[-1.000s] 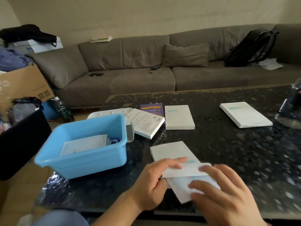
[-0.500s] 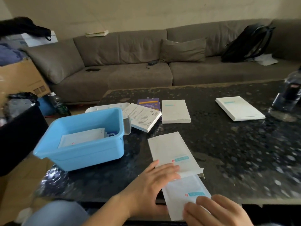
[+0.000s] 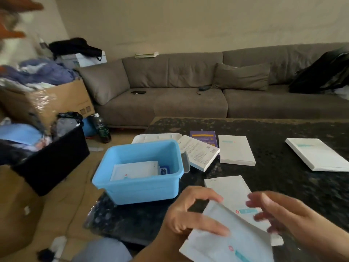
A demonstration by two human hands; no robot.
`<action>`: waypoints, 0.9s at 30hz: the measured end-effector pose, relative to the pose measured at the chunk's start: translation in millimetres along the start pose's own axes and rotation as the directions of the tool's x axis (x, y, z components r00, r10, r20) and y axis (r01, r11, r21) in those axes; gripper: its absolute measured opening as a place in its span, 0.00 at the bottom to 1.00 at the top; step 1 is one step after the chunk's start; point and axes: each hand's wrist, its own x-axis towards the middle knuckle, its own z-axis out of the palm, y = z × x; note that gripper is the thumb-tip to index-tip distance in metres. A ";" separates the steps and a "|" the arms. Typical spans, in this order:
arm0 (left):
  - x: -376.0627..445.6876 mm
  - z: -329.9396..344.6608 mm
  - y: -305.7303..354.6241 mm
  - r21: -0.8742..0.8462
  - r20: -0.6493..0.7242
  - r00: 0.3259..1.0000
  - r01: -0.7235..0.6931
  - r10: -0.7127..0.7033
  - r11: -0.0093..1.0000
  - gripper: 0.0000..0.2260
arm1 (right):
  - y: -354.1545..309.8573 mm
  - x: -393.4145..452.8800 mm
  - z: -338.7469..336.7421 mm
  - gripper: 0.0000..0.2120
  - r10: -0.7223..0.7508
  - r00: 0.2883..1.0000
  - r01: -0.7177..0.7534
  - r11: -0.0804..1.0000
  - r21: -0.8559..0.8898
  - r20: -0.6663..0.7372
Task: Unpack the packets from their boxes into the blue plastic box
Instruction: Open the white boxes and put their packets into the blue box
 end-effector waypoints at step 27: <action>64.5 -212.9 -98.1 0.733 0.163 0.707 0.381 -0.689 0.564 0.32 | -101.7 214.4 186.1 0.16 0.068 0.998 -0.066 0.986 -0.151 0.012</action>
